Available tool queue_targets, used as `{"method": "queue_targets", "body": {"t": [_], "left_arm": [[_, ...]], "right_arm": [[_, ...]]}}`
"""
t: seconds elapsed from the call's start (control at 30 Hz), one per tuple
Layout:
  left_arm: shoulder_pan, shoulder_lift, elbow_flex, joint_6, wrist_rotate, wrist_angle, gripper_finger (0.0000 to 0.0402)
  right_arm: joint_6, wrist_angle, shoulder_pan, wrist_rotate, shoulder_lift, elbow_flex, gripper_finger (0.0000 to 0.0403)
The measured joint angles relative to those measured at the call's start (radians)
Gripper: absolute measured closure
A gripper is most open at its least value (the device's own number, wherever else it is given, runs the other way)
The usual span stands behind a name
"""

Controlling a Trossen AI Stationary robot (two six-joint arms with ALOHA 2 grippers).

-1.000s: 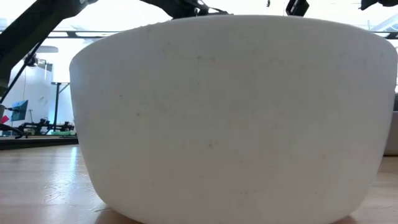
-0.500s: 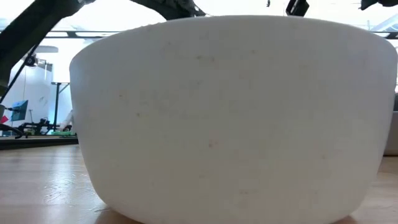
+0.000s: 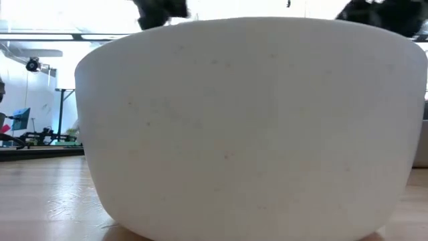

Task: Nest bowls inside each other
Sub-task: Stack the brown bowl on the middle white bowl

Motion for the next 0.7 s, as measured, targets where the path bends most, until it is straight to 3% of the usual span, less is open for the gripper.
{"method": "queue_targets", "body": {"t": [0.13, 0.4, 0.53, 0.7], "left_arm": [[-0.027, -0.203, -0.200, -0.085, 0.001, 0.034, 0.0387], [-0.054, -0.517, -0.544, -0.263, 0.012, 0.377, 0.0387], [-0.054, -0.600, -0.638, -0.311, 0.055, 0.487, 0.0387], [-0.054, -0.642, -0.679, -0.318, 0.085, 0.500, 0.0387]], "right_arm": [[0.045, -0.075, 0.087, 0.047, -0.001, 0.007, 0.0305], [0.027, -0.098, 0.129, 0.228, 0.063, 0.015, 0.0208], [0.009, -0.107, 0.132, 0.246, 0.154, 0.005, 0.0179], [0.001, -0.089, 0.135, 0.246, 0.307, 0.004, 0.0177]]}}
